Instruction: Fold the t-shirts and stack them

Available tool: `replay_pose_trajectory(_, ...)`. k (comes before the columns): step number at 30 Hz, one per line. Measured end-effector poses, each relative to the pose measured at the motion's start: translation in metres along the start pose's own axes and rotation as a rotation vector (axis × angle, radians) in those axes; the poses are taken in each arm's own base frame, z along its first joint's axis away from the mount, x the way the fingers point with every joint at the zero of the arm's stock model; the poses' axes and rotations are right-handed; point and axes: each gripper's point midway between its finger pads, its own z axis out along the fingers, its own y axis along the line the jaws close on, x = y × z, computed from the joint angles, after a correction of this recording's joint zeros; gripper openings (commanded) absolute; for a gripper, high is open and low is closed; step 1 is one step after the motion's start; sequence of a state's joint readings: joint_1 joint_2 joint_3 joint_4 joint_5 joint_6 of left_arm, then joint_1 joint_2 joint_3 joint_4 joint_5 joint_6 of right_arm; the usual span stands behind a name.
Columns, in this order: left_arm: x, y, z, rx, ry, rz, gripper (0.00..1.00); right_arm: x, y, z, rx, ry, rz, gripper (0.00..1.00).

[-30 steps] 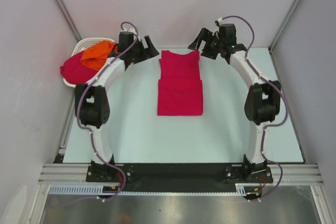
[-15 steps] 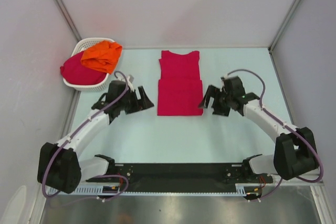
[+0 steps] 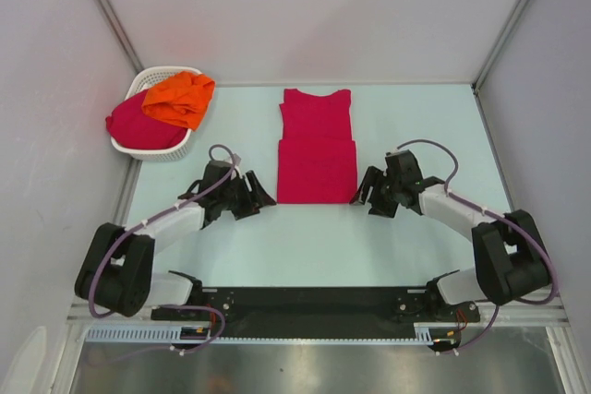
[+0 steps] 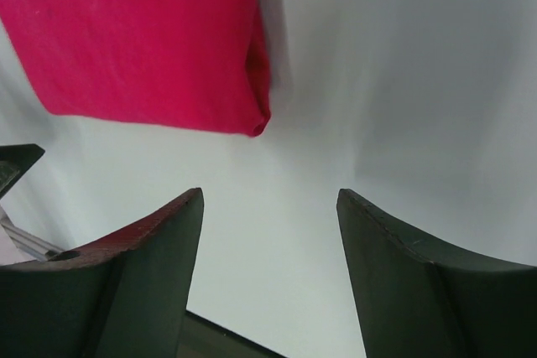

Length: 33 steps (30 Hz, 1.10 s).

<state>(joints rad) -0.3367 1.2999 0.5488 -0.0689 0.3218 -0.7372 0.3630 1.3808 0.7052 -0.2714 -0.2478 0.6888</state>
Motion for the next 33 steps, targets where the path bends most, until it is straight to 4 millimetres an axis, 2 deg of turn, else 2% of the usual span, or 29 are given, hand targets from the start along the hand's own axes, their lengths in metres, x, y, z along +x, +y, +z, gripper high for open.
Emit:
replay_pose_trajectory(6, 0.007, 0.01, 0.023, -0.017, 0.042, -0.018, 0.62, 0.003, -0.01, 0.021, 0.035, 0.03, 0.028, 0.66)
replay_pose_trajectory(15, -0.001, -0.005, 0.044, 0.039, 0.052, 0.002, 0.52, -0.008, 0.001, 0.034, 0.0, 0.002, 0.033, 0.6)
replay_pose_trajectory(19, -0.004, -0.007, 0.049, 0.047, 0.047, 0.008, 0.47, -0.011, 0.004, 0.04, -0.013, -0.002, 0.037, 0.48)
replay_pose_trajectory(26, -0.005, -0.002, 0.054, 0.03, 0.038, 0.007, 0.31, -0.014, 0.005, 0.049, -0.023, 0.0, 0.04, 0.32)
replay_pose_trajectory(28, -0.006, -0.002, 0.056, 0.027, 0.037, 0.008, 0.27, -0.015, 0.006, 0.051, -0.025, 0.003, 0.04, 0.24)
replay_pose_trajectory(29, -0.006, -0.001, 0.058, 0.026, 0.039, 0.006, 0.24, -0.015, 0.006, 0.052, -0.025, 0.001, 0.039, 0.22)
replay_pose_trajectory(31, -0.008, -0.002, 0.061, 0.027, 0.038, 0.008, 0.17, -0.015, 0.005, 0.054, -0.023, 0.005, 0.04, 0.11)
replay_pose_trajectory(33, -0.008, -0.001, 0.062, 0.025, 0.038, 0.008, 0.0, -0.014, 0.004, 0.055, -0.02, 0.008, 0.036, 0.0)
